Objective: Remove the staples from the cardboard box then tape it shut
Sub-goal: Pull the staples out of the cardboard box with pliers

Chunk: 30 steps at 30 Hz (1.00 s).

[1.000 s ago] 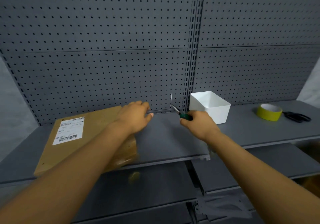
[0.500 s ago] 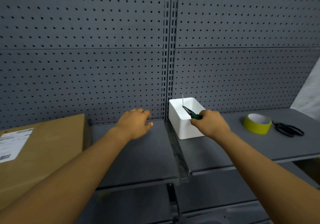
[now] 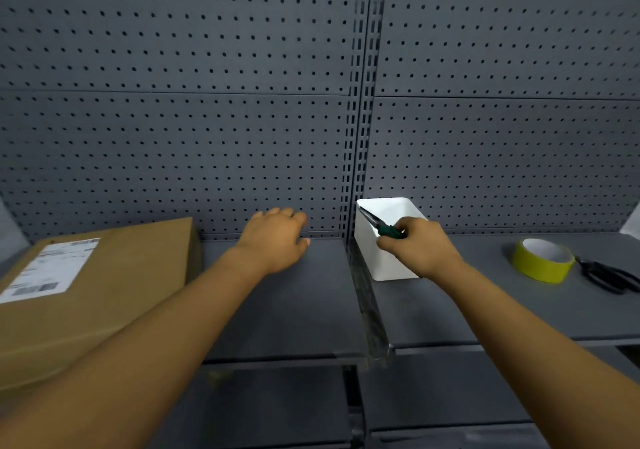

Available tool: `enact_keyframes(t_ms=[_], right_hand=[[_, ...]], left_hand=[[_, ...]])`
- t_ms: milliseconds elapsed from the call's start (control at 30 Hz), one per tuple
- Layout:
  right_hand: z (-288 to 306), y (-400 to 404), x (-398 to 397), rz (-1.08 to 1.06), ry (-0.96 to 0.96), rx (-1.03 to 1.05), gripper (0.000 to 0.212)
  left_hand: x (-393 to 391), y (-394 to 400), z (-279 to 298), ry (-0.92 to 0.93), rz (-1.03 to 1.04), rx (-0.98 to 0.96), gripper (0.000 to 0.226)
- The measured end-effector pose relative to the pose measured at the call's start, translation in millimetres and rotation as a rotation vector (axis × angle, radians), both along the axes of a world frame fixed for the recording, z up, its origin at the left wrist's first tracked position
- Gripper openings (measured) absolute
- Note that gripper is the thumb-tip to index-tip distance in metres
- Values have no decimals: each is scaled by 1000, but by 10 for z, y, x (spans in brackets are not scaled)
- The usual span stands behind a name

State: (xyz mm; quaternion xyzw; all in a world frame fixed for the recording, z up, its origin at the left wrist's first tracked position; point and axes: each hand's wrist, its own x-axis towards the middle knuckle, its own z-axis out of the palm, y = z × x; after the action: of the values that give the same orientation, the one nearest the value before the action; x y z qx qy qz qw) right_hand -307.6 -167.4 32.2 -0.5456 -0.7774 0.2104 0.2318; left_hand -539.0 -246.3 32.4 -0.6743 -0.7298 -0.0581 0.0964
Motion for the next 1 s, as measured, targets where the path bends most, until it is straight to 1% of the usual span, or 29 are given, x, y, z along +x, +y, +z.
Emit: enact_keyframes(t_ms=[133, 233, 367, 433, 567, 700, 733, 767, 867, 933, 1000], right_hand=[[33, -225, -474, 156, 86, -25, 30], [32, -447, -892, 261, 72, -50, 30], [-9, -751, -1404, 384, 65, -84, 27], [-27, -913, -1628, 401, 73, -100, 25], [-75, -1228, -2020, 394, 99, -100, 31], [-136, -1479, -2301, 354, 88, -108, 32], [-153, -1537, -2356, 340, 77, -108, 32], [-169, -1593, -2405, 321, 72, -109, 32], [-222, -1717, -2484, 254, 61, -103, 33], [-250, -1768, -2497, 221, 43, -88, 32], [-254, -1813, -2492, 185, 34, -79, 32]], left_hand=[[-502, -325, 161, -26, 164, 41, 44], [-957, -689, 234, -56, 304, 34, 47], [-1486, -1202, 172, -108, 442, 34, 44], [-1715, -1436, 131, -141, 480, 26, 43], [-2129, -1865, 119, -239, 515, 31, 41], [-2463, -2163, 77, -266, 582, -39, 45], [-2504, -2219, 61, -317, 589, -56, 48], [-2531, -2267, 41, -407, 600, -68, 52], [-2568, -2371, -29, -728, 632, -127, 62], [-2592, -2422, -91, -933, 626, -159, 61], [-2623, -2447, -146, -1063, 606, -142, 55]])
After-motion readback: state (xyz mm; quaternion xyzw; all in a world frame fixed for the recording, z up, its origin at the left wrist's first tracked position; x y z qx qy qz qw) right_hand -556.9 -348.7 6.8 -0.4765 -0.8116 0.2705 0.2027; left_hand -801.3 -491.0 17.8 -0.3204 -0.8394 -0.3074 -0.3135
